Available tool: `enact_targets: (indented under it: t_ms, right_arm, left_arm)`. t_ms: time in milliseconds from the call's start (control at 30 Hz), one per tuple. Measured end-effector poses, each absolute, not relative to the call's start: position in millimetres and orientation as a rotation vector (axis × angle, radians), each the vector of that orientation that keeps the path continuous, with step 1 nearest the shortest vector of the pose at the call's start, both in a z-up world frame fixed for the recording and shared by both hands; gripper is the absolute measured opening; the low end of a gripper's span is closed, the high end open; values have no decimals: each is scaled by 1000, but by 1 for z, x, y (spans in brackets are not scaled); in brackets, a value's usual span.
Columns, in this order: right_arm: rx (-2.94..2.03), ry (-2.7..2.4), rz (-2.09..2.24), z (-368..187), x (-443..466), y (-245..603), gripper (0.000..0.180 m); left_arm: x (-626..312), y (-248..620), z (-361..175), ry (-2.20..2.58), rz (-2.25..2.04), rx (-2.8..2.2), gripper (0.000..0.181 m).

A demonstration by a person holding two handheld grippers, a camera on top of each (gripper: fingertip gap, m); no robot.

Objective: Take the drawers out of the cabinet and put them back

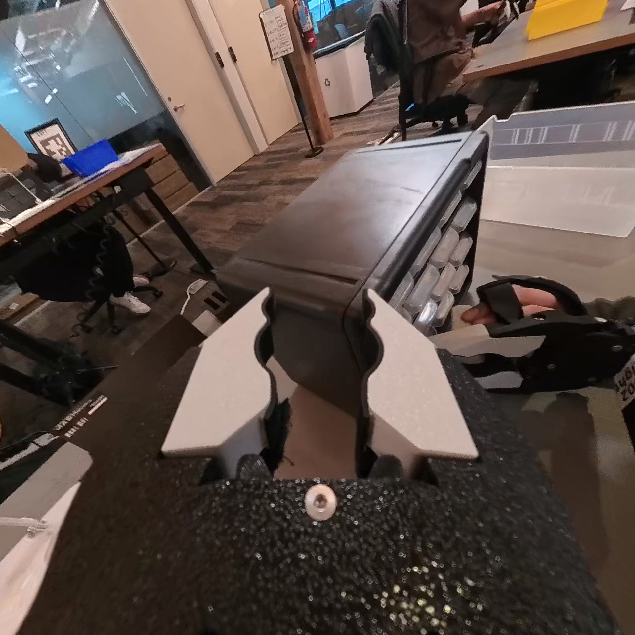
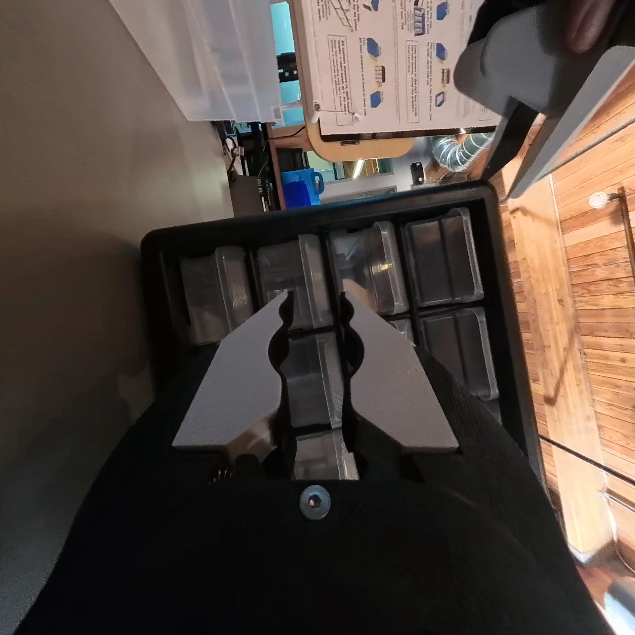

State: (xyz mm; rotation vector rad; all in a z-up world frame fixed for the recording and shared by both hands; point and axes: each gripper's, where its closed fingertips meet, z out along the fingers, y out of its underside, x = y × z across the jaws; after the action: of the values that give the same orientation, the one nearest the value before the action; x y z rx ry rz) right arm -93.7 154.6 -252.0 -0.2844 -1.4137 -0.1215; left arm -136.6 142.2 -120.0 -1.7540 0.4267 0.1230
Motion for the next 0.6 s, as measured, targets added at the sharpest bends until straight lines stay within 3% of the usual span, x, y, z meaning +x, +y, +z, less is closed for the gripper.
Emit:
enact_targets:
  t_ms: [300, 600]
  right_arm:
    - [-255, -1416, -182, -253, -100, 155, 8]
    - [-216, -1431, -221, -255, -90, 142, 4]
  left_arm:
    - [-134, 145, -127, 450, 78, -1767, 42]
    - [-129, 148, -127, 483, 115, -1760, 37]
